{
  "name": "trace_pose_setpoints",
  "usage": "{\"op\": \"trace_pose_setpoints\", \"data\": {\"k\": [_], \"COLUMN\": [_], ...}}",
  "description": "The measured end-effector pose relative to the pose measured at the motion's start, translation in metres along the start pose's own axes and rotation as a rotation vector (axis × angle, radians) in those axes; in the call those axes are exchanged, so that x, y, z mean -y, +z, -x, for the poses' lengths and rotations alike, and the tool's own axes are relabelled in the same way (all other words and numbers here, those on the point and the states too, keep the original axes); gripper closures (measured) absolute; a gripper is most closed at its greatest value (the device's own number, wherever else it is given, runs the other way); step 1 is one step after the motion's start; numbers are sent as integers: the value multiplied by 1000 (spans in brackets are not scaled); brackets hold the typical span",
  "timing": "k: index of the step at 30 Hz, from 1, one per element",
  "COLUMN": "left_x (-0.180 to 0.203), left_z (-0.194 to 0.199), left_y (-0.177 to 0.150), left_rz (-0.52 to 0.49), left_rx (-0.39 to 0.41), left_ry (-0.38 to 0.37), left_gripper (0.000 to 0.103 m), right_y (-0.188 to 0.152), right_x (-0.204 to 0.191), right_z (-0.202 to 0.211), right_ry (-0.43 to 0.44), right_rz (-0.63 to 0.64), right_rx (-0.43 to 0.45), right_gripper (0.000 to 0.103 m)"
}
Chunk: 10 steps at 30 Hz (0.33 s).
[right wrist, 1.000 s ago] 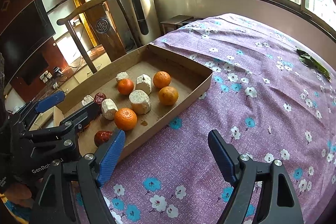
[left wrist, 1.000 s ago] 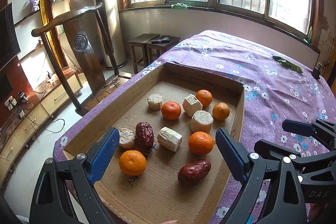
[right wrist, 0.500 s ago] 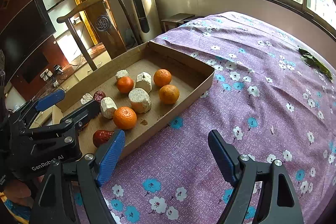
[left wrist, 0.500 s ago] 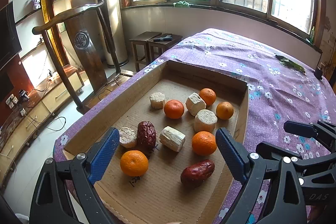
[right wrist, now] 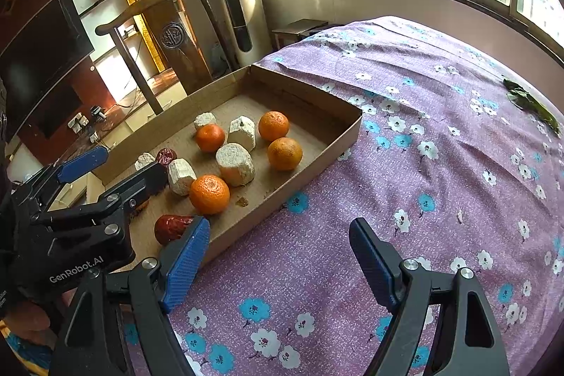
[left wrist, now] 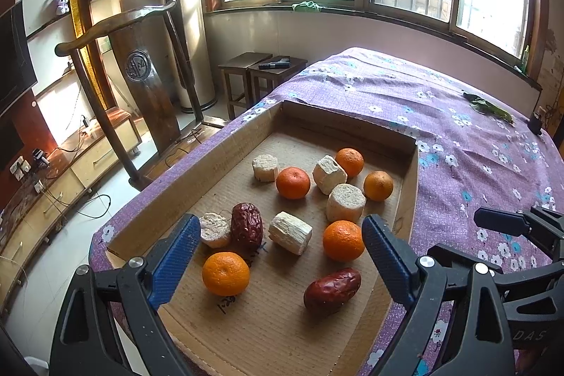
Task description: Organize fruits
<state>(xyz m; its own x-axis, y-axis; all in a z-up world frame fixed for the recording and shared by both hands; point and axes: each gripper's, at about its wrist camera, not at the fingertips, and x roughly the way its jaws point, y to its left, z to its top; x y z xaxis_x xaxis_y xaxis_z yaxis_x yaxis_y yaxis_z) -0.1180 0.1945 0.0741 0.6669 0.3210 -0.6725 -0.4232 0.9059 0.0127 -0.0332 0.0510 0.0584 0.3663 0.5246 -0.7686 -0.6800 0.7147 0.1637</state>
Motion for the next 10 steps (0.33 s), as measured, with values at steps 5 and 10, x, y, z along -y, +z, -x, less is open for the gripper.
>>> {"op": "trace_pose_setpoints", "data": {"k": [5, 10], "left_x": [1, 12], "left_z": [0, 3], "left_y": [-1, 2], "left_rz": [-16, -32], "left_rx": [14, 7], "left_ry": [9, -20], "left_gripper": [11, 11], "right_y": [-1, -4], "right_x": [0, 10], "right_z": [1, 12], "right_ry": [0, -21], "right_rz": [-1, -21], "right_rx": [-2, 18], "right_gripper": [18, 18]}}
